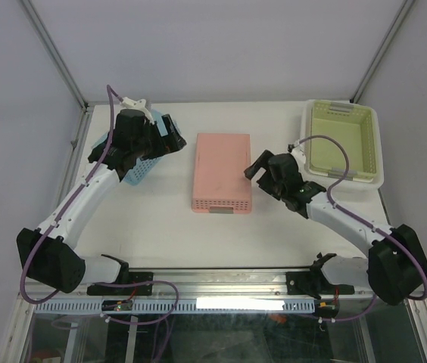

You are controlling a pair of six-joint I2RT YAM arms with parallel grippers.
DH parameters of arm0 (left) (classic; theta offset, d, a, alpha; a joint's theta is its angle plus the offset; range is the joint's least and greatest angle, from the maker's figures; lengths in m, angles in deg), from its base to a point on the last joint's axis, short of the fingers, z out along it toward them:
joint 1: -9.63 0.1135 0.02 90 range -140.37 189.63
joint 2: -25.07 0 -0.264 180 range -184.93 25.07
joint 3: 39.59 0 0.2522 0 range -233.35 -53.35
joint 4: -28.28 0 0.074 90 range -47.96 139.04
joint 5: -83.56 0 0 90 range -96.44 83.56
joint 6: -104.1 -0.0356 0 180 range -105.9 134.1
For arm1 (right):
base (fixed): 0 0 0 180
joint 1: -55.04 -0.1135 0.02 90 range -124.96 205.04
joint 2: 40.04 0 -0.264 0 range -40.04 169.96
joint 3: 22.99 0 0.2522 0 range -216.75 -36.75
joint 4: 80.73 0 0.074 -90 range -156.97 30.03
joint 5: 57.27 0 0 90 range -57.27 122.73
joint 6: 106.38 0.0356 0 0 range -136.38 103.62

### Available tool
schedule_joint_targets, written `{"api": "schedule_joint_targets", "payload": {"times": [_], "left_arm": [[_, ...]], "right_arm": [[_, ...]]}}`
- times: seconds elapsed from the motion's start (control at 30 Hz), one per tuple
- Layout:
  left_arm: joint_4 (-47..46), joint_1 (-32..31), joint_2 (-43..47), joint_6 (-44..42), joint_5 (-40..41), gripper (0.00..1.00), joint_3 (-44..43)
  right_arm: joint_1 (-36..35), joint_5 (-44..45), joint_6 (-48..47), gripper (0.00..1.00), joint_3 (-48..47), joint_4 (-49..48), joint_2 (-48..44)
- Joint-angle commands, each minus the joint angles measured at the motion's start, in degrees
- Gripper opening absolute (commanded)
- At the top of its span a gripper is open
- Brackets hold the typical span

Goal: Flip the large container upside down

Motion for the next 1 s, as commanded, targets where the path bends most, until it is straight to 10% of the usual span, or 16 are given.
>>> {"api": "schedule_joint_targets", "payload": {"times": [0.0,0.5,0.77,0.97], "left_arm": [[2.9,0.4,2.3,0.2,7.6,0.99,0.4],[9.3,6.2,8.1,0.7,14.5,0.99,-2.8],[8.4,5.4,6.1,-4.3,10.7,0.99,-4.2],[8.3,-10.9,-4.6,-2.9,19.1,0.99,-9.8]], "right_arm": [[-0.2,-11.1,-13.9,0.98,8.1,-15.6,-4.1],[-10.5,-33.9,-18.0,0.94,-19.5,-28.6,31.3],[-3.8,-29.8,-18.4,0.97,-8.1,-22.5,15.6],[2.2,-18.6,-25.7,0.99,-3.8,-5.8,-2.0]]}}
